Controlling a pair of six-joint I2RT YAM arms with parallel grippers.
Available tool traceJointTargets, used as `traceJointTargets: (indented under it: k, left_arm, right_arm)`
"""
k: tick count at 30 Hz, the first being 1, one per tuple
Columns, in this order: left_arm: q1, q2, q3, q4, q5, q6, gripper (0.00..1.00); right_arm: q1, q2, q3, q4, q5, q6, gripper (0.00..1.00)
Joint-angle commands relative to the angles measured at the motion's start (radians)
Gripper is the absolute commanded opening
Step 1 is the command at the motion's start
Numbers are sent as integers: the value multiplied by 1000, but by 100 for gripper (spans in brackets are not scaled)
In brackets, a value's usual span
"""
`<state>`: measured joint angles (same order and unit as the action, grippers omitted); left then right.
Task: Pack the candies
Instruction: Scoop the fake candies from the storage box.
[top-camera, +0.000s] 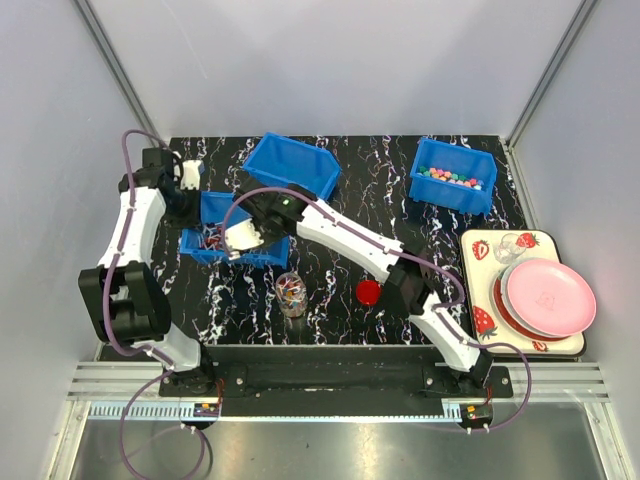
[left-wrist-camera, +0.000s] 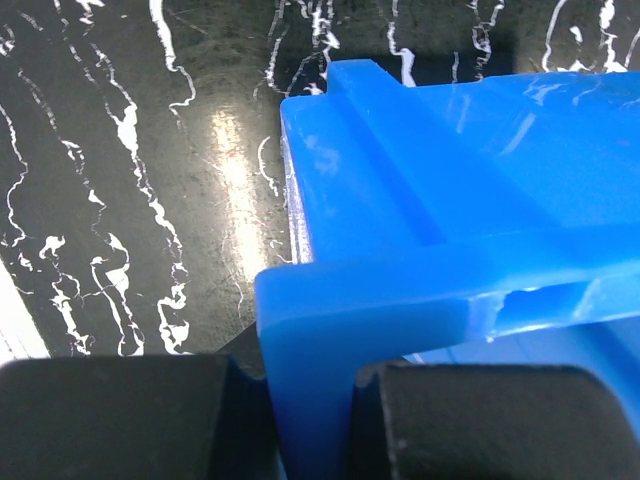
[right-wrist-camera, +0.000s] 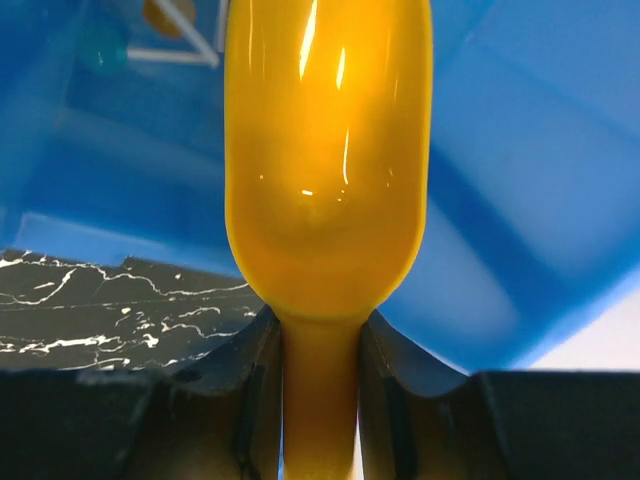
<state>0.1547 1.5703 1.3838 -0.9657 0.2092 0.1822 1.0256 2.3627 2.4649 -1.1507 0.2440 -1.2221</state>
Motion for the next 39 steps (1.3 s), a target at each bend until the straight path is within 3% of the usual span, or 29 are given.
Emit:
traceJointTargets:
  k: [1, 14, 23, 39]
  left_arm:
    - [-30, -75, 63, 25, 21, -26, 0]
    - [-73, -104, 38, 47, 59, -33, 0]
    - [-70, -115, 3, 53, 79, -21, 0]
    - [5, -108, -6, 19, 243, -1, 0]
  right_arm:
    - [28, 33, 86, -9, 6, -71, 0]
    - [54, 135, 135, 23, -222, -45, 0]
    - [22, 167, 137, 147, -409, 142, 0]
    - [-38, 142, 40, 440, -502, 426, 0]
